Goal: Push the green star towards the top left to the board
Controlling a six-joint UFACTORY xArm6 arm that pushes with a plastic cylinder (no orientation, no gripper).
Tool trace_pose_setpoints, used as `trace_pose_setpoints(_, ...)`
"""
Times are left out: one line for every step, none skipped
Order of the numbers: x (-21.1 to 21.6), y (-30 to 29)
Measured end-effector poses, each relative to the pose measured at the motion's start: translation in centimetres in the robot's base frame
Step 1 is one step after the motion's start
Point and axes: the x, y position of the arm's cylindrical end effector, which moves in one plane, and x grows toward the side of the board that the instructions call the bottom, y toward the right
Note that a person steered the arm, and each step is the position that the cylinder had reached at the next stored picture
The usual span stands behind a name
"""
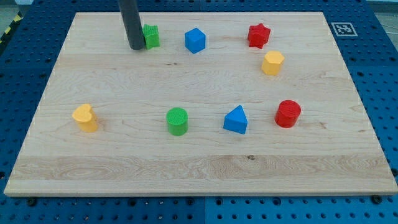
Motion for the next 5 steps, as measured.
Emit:
trace_pose_setpoints(0.9, 0.3)
trace_pose_setpoints(1.8, 0.6)
trace_pose_setpoints(2.0, 1.9)
trace_pose_setpoints(2.0, 4.5)
trace_pose_setpoints(2.0, 7.0)
